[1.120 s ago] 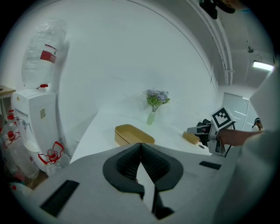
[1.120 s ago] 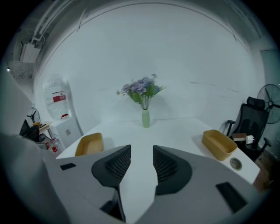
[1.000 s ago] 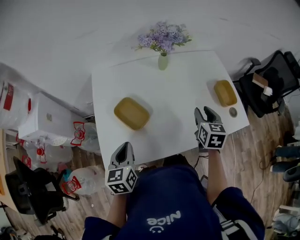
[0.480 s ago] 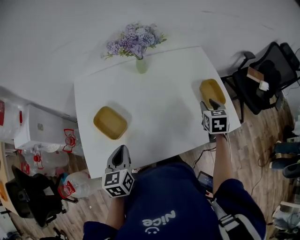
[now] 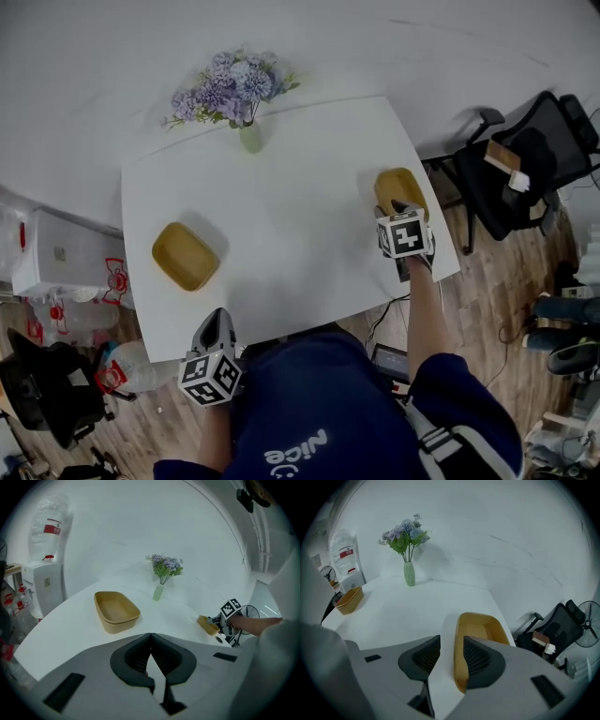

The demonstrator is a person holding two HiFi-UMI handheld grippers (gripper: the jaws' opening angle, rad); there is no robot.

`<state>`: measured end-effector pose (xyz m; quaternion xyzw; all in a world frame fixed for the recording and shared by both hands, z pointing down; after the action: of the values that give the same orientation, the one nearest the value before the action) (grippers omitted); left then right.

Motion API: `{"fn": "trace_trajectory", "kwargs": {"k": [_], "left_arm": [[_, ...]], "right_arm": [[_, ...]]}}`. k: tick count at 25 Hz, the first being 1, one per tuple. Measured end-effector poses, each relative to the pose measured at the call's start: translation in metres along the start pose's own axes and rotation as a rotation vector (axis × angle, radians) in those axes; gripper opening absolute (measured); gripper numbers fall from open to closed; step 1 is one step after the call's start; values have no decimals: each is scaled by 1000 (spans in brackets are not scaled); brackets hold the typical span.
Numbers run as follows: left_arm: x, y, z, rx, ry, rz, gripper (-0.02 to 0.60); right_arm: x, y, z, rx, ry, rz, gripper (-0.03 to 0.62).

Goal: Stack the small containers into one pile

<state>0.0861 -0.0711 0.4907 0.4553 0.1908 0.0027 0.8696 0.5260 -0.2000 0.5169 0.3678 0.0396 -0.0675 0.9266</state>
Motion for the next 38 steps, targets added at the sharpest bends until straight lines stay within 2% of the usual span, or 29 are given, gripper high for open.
{"fn": "trace_trajectory", "kwargs": {"k": [3, 6, 10, 15, 19, 24, 29, 38], "left_arm": [[10, 5, 2, -16, -17, -8, 17], [24, 8, 3, -24, -24, 19, 17], [28, 8, 6, -12, -64, 4, 15], [28, 0, 7, 1, -91, -5, 17], [31, -4, 8, 8, -93, 25, 17], [25, -7, 11, 26, -104, 2, 15], [14, -8, 4, 66, -143, -36, 17], [4, -2, -1, 75, -119, -49, 16]], "right_arm": [[4, 0, 13, -50, -17, -22, 163], [10, 0, 20, -77, -31, -34, 156], [17, -3, 24, -92, -49, -27, 84], [20, -6, 30, -144, -47, -10, 58], [26, -8, 29, -134, -38, 32, 57], [25, -13, 25, -99, -28, 39, 57], [16, -19, 9, -47, 7, 29, 55], [-20, -46, -25, 82, -14, 16, 55]]}}
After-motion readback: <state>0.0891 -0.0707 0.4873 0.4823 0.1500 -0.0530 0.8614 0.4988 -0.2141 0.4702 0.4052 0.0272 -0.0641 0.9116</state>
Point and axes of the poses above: the fingertips, and each gripper's own axes: z forward along the fingers, x to its right, y out of its underside, the point moved 7 cm from there along -z, backward along the fingers, and after that the axes turned 5 degrees about x, right-handed, at the moved point
